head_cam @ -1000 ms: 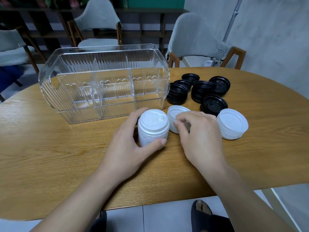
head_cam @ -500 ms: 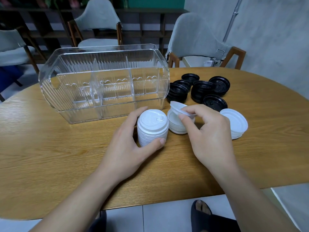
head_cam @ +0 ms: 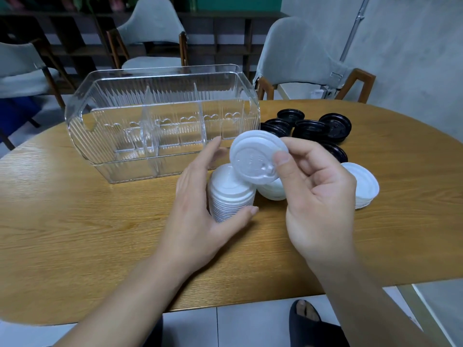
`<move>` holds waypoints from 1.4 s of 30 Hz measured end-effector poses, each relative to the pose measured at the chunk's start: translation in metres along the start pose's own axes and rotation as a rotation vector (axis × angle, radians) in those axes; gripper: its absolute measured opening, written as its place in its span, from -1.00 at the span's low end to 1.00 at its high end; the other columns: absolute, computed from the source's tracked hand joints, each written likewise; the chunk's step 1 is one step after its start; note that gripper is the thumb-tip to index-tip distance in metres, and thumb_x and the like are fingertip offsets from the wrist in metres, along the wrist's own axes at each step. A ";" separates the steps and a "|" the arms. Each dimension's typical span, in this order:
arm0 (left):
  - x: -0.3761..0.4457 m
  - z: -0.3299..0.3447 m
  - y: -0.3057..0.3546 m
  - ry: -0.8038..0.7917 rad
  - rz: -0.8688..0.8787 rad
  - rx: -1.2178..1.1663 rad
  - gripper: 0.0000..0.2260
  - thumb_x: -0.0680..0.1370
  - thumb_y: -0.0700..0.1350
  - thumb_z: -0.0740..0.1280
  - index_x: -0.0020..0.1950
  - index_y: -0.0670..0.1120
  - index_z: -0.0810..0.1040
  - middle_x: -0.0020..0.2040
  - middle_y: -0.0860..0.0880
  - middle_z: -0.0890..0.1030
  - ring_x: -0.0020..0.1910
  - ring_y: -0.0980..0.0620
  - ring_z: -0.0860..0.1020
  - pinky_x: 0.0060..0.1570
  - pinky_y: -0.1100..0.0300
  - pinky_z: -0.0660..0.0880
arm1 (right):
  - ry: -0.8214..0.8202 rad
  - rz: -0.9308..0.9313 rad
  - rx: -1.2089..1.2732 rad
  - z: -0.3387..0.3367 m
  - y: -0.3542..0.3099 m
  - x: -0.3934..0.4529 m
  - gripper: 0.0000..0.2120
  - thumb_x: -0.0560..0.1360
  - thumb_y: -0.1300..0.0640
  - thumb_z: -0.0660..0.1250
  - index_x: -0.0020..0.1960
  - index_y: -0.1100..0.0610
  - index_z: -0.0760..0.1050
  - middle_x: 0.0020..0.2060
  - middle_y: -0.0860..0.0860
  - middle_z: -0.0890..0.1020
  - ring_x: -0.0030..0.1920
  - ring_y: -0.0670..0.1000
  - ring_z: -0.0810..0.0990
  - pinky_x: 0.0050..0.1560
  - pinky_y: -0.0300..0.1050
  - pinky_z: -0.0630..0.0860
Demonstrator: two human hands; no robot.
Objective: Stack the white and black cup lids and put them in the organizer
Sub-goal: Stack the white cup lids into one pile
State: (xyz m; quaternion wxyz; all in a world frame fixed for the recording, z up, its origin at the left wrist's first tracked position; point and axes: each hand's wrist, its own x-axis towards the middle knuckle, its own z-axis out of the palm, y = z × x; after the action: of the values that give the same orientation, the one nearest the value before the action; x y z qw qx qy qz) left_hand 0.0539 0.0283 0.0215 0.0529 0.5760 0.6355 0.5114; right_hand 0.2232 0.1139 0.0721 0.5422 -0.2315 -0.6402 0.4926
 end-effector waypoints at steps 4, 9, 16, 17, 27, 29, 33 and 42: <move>-0.001 -0.001 0.005 0.116 0.079 -0.018 -0.01 0.47 0.00 0.71 0.77 0.01 0.22 0.61 0.45 0.32 0.60 0.03 0.49 0.60 -0.13 0.42 | -0.026 0.075 0.067 0.008 0.002 0.000 -0.80 0.71 0.24 0.38 0.31 0.19 0.64 0.09 0.06 0.80 0.15 0.05 0.78 0.16 -0.11 0.67; -0.004 -0.002 0.003 0.155 0.136 -0.011 -0.24 0.49 -0.05 0.69 0.63 0.09 0.42 0.56 0.24 0.53 0.55 0.00 0.54 0.56 -0.05 0.45 | -0.063 0.122 0.071 0.011 0.001 -0.001 -0.82 0.71 0.23 0.38 0.29 0.18 0.65 0.05 0.06 0.80 0.11 0.04 0.79 0.11 -0.11 0.68; -0.003 -0.004 0.002 0.158 0.036 -0.085 -0.34 0.48 -0.02 0.68 0.55 -0.03 0.56 0.44 0.12 0.64 0.47 -0.06 0.60 0.46 0.07 0.49 | -0.220 -0.004 -0.354 0.001 0.001 -0.002 -0.48 0.56 -0.13 0.54 0.46 0.02 0.61 0.36 -0.16 0.66 0.45 -0.05 0.59 0.45 -0.03 0.54; -0.002 -0.005 0.001 0.156 0.035 -0.091 -0.36 0.49 0.00 0.62 0.55 -0.04 0.56 0.44 0.11 0.64 0.48 -0.06 0.59 0.46 0.06 0.49 | -0.245 -0.030 -0.429 -0.001 0.001 -0.003 -0.38 0.51 -0.18 0.59 0.50 -0.02 0.59 0.41 -0.20 0.61 0.50 -0.07 0.54 0.50 -0.06 0.49; 0.000 -0.004 -0.003 -0.021 -0.096 -0.034 -0.15 0.53 0.13 0.65 0.74 0.05 0.35 0.60 0.13 0.48 0.65 0.03 0.42 0.62 0.04 0.38 | -0.188 0.022 -0.512 -0.004 0.015 0.003 -0.50 0.44 -0.15 0.66 0.34 -0.16 0.64 0.25 -0.29 0.66 0.38 -0.13 0.60 0.41 -0.03 0.53; 0.000 -0.003 -0.006 -0.070 -0.166 -0.040 0.01 0.47 0.17 0.70 0.79 0.11 0.22 0.65 0.18 0.43 0.68 0.15 0.36 0.66 0.01 0.35 | -0.167 0.055 -0.517 0.000 0.018 0.002 -0.51 0.44 -0.18 0.65 0.32 -0.17 0.64 0.23 -0.30 0.66 0.34 -0.16 0.61 0.38 -0.05 0.54; 0.002 -0.004 -0.008 -0.093 -0.219 -0.089 0.06 0.45 0.18 0.71 0.79 0.21 0.14 0.53 0.26 0.54 0.56 0.26 0.46 0.57 0.09 0.43 | -0.179 0.017 -0.624 0.007 0.023 -0.001 -0.52 0.46 -0.32 0.55 0.31 -0.19 0.64 0.23 -0.32 0.65 0.37 -0.14 0.57 0.48 0.18 0.45; 0.001 -0.004 -0.007 -0.123 -0.204 -0.098 0.04 0.47 0.11 0.68 0.80 0.23 0.13 0.44 0.37 0.58 0.48 0.29 0.53 0.40 0.37 0.42 | -0.279 0.039 -0.755 0.007 0.020 -0.001 -0.26 0.46 -0.46 0.46 0.56 -0.23 0.47 0.50 -0.37 0.46 0.54 -0.29 0.29 0.67 0.06 0.15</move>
State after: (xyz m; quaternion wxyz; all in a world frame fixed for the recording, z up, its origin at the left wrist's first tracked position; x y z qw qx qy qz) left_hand 0.0463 0.0274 0.0191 0.1718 0.5351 0.6606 0.4978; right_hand 0.2124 0.1188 0.0546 0.3177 -0.3574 -0.8390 0.2596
